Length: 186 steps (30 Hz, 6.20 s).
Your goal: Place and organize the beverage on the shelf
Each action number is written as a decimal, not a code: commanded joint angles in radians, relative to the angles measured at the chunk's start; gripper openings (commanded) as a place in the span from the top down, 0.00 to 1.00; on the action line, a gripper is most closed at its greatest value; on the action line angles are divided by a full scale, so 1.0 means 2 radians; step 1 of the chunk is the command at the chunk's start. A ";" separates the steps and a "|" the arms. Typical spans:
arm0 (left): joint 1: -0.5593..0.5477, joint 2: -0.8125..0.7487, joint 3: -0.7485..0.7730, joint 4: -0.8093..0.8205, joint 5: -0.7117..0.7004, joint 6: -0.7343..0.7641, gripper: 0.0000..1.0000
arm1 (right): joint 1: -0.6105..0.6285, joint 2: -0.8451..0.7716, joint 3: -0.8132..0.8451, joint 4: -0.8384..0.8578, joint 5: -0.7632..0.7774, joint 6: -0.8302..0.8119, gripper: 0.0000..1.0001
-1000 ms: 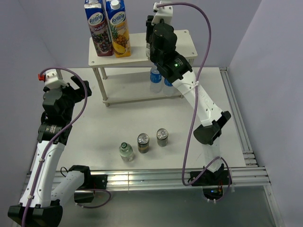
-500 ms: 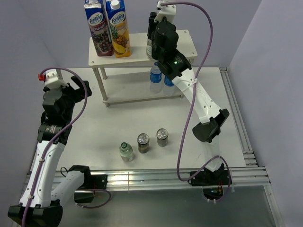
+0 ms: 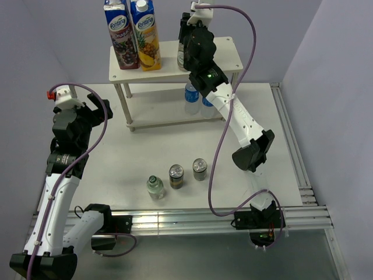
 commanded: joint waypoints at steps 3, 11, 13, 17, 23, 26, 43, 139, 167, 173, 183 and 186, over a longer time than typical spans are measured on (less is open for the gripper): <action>0.003 -0.005 0.004 0.011 0.007 -0.001 0.01 | -0.003 0.018 -0.011 0.013 -0.002 -0.022 1.00; 0.003 -0.005 0.005 0.010 0.006 0.001 0.01 | -0.003 0.019 -0.048 0.032 -0.011 -0.018 0.93; 0.003 -0.006 0.005 0.010 0.005 0.000 0.01 | -0.002 0.017 -0.059 0.032 -0.019 -0.017 0.89; 0.004 -0.006 0.005 0.010 0.005 0.000 0.01 | 0.006 0.009 -0.091 0.054 -0.025 -0.028 0.81; 0.004 -0.007 0.005 0.009 0.004 -0.001 0.01 | 0.012 0.010 -0.107 0.059 -0.014 -0.026 0.54; 0.004 -0.008 0.005 0.009 0.004 -0.001 0.01 | 0.013 0.007 -0.117 0.062 -0.012 -0.025 0.38; 0.007 -0.009 0.004 0.010 0.005 -0.001 0.01 | 0.028 -0.045 -0.218 0.110 0.026 -0.027 0.00; -0.520 -0.076 -0.108 -0.238 -0.195 -0.359 0.05 | 0.148 -0.780 -0.814 -0.198 0.076 0.238 0.00; -0.736 0.093 -0.181 -0.298 -0.392 -0.636 0.01 | 0.149 -0.794 -0.827 -0.210 0.080 0.252 0.00; -0.736 0.116 -0.211 -0.241 -0.397 -0.616 0.01 | 0.149 -0.791 -0.829 -0.210 0.084 0.253 0.00; -0.736 0.174 -0.225 -0.251 -0.435 -0.672 0.01 | 0.149 -0.778 -0.830 -0.209 0.081 0.252 0.00; -0.736 0.192 -0.217 -0.271 -0.449 -0.693 0.02 | 0.149 -0.773 -0.829 -0.207 0.081 0.251 0.00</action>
